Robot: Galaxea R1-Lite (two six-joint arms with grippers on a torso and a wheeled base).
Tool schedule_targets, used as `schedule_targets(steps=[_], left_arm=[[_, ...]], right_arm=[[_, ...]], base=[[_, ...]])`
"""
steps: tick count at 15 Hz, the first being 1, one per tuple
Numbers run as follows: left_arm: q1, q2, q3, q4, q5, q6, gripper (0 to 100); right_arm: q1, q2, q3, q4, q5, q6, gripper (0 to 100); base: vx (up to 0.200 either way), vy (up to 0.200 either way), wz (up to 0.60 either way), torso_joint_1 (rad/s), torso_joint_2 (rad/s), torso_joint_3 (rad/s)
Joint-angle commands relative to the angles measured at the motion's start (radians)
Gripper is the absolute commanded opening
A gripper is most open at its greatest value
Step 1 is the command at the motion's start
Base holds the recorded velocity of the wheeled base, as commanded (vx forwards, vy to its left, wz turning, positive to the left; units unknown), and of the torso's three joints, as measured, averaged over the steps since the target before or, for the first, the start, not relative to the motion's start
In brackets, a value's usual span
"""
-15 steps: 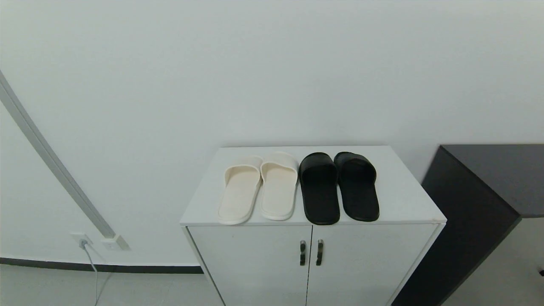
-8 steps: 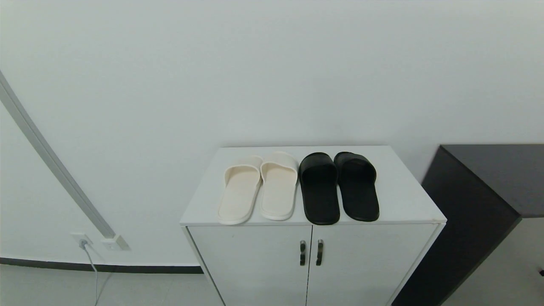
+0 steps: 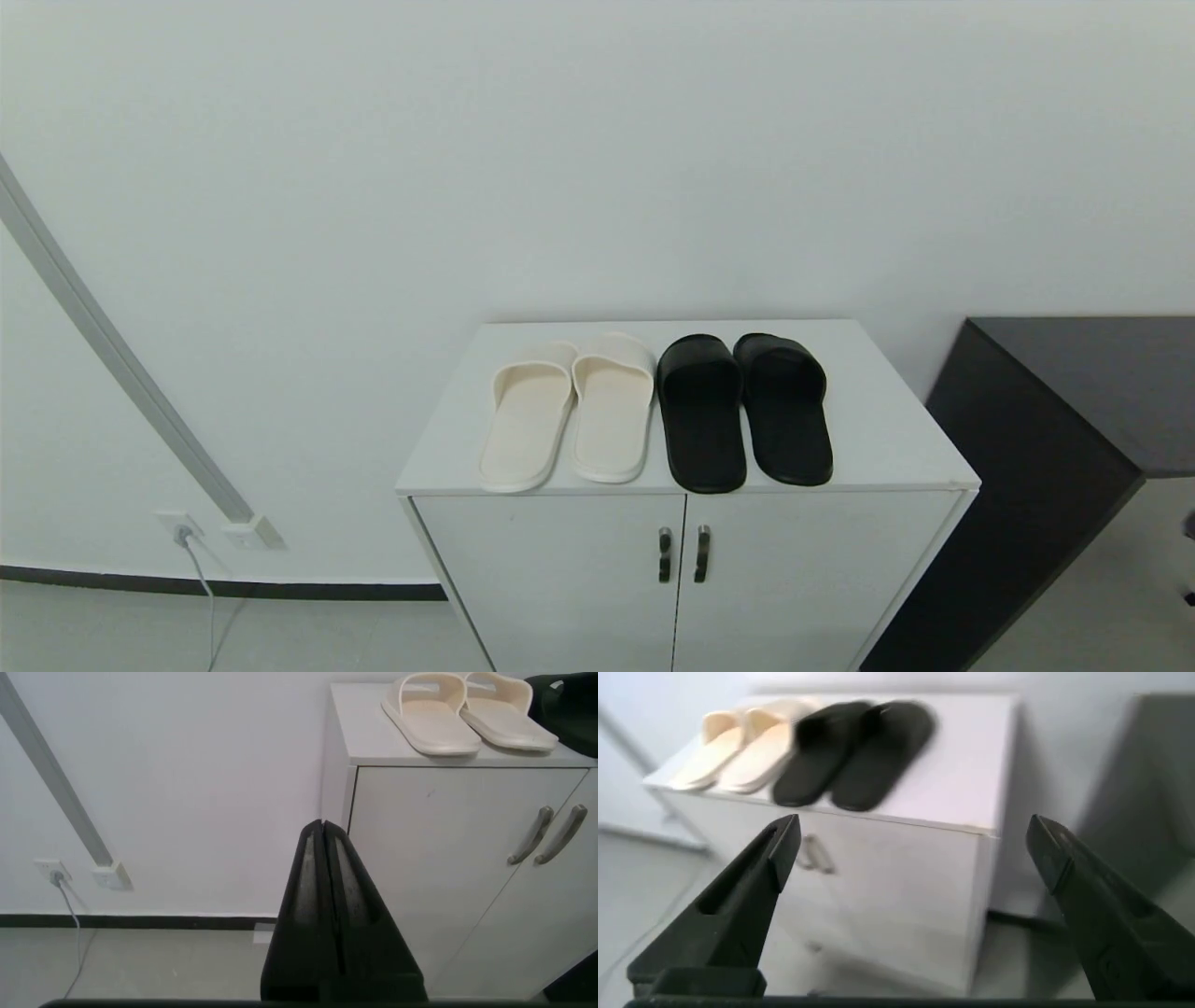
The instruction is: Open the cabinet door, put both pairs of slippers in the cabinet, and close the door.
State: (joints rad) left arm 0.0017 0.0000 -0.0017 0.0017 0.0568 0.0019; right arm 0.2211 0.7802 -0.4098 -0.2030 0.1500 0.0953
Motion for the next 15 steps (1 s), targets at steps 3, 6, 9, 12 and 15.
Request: schedule_targets(steps=[3, 6, 9, 12, 15], left_arm=[[0.001, 0.000, 0.000, 0.000, 0.005, -0.003, 0], [0.000, 0.000, 0.000, 0.000, 0.003, -0.002, 0], [0.000, 0.000, 0.000, 0.000, 0.003, -0.002, 0], [0.000, 0.000, 0.000, 0.000, 0.001, 0.000, 0], [0.000, 0.000, 0.000, 0.000, 0.001, 0.000, 0]], right_arm=[[0.371, 0.476, -0.221, -0.092, -0.155, 0.119, 100], [0.485, 0.651, -0.362, -0.150, -0.299, 0.172, 100], [0.500, 0.821, -0.468, -0.214, -0.441, 0.181, 100], [0.503, 0.976, -0.547, -0.332, -0.601, 0.176, 100], [0.501, 1.094, -0.629, -0.352, -0.708, 0.176, 100]], base=[[0.000, 0.000, 0.00, 0.000, 0.00, 0.000], [0.000, 0.000, 0.00, 0.000, 0.00, 0.000], [0.000, 0.000, 0.00, 0.000, 0.00, 0.000], [0.000, 0.000, 0.00, 0.000, 0.00, 0.000], [0.000, 0.000, 0.00, 0.000, 0.00, 0.000]])
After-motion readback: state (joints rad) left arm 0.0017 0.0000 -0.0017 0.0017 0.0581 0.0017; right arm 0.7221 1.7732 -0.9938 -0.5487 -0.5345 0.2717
